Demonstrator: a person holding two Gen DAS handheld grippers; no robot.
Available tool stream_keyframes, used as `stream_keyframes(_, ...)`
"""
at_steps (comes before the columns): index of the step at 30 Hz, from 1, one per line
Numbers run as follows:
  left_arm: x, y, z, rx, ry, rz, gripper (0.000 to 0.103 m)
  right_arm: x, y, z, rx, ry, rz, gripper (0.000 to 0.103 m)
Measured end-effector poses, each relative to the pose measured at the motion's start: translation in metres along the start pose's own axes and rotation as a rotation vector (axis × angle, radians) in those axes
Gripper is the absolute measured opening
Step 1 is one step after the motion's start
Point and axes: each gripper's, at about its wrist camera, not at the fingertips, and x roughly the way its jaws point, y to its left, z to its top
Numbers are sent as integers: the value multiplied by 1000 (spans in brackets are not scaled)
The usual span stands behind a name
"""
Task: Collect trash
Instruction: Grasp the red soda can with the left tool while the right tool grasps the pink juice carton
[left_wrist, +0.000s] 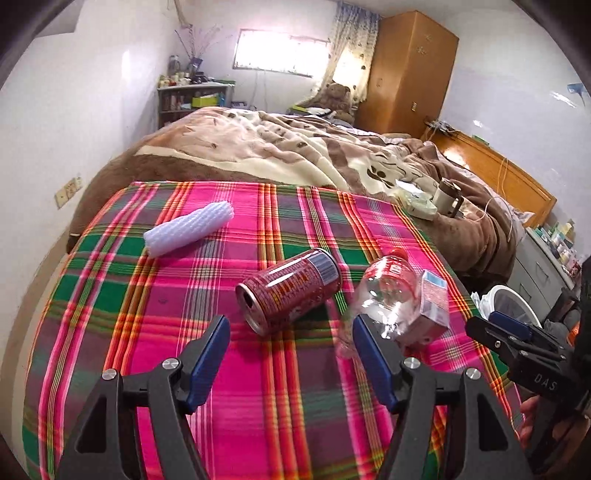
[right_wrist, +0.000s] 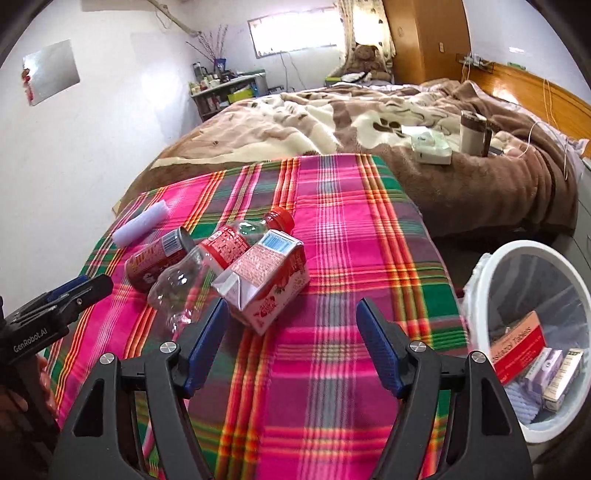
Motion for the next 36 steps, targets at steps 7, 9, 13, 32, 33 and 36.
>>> stream_keyframes(7, 32, 17, 12, 15, 57, -36, 69, 26, 10, 9, 44, 30, -5, 73)
stream_keyframes(9, 41, 19, 15, 30, 78, -51, 69, 31, 11, 10, 63, 37, -4, 73)
stream_keyframes(13, 55, 19, 20, 53, 82, -54, 69, 37, 15, 14, 61, 46, -13, 73)
stream_keyframes(32, 78, 3, 22, 131, 157, -119, 69, 41, 9, 7, 82, 113, -27, 73)
stream_keyframes(33, 76, 0, 20, 143, 157, -132, 69, 39, 10, 6, 55, 105, -41, 73)
stream_keyframes(36, 72, -15, 13, 179, 176, -173, 69, 34, 11, 4, -17, 84, -137, 73)
